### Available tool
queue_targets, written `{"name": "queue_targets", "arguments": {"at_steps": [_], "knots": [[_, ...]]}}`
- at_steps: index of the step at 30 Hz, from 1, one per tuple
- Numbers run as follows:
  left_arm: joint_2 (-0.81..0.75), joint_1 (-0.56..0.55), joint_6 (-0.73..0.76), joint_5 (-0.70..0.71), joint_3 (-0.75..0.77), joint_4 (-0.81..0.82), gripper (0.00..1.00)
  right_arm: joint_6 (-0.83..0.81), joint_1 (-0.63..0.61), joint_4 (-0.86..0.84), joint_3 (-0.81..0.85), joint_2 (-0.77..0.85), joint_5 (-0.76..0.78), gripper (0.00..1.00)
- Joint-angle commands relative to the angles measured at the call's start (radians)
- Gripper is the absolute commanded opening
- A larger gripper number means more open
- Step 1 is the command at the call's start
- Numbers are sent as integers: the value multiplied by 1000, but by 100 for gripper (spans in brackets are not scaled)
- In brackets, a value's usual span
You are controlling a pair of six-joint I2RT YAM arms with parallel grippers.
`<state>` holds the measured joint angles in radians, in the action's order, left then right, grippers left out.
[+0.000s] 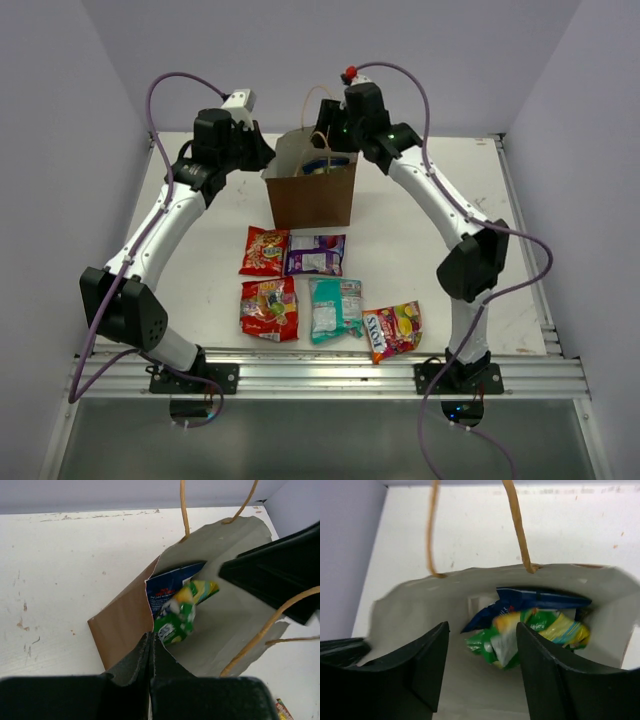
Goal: Place the snacks into the paper bag
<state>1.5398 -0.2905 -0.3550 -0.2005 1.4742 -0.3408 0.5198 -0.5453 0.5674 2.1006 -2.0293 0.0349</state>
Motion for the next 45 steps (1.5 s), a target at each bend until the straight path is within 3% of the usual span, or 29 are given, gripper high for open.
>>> {"name": "queue_targets", "arguments": {"at_steps": [1, 3, 6, 7, 13, 20, 26, 33, 39, 40, 41, 44, 45], "knots": [[-44, -6, 2, -5, -6, 36, 0, -108, -8, -49, 60, 257, 37, 63], [-44, -7, 5, 1, -9, 36, 0, -181, -15, -35, -22, 354, 74, 73], [-41, -6, 4, 0, -18, 36, 0, -253, -19, 5, -279, 529, 115, 80], [-41, -6, 2, -4, -22, 37, 0, -262, -21, 20, -419, 594, 111, 79], [-35, -6, 7, -11, -25, 23, 0, -239, -38, 83, -865, 721, 2, 77], [-30, -6, 10, -19, -31, 2, 0, -198, -125, 141, -1030, 712, -32, 76], [-32, -7, 16, -28, -48, -4, 0, -141, -225, 80, -1140, 672, -131, 76], [-32, -6, 27, -36, -64, -9, 0, -110, -353, -24, -1168, 543, -173, 76], [-46, -6, 40, -42, -81, -15, 0, -60, -421, -158, -1229, 338, -101, 74], [-49, -6, 40, -43, -84, -15, 0, -40, -424, -169, -1249, 319, -80, 69], [-55, -6, 42, -43, -87, -15, 0, -34, -424, -166, -1255, 302, -49, 55], [-67, -7, 45, -43, -83, -18, 0, -3, -429, -86, -1260, 410, 17, 0], [-69, -6, 45, -45, -81, -18, 0, 2, -430, -55, -1252, 453, 67, 0]]}}
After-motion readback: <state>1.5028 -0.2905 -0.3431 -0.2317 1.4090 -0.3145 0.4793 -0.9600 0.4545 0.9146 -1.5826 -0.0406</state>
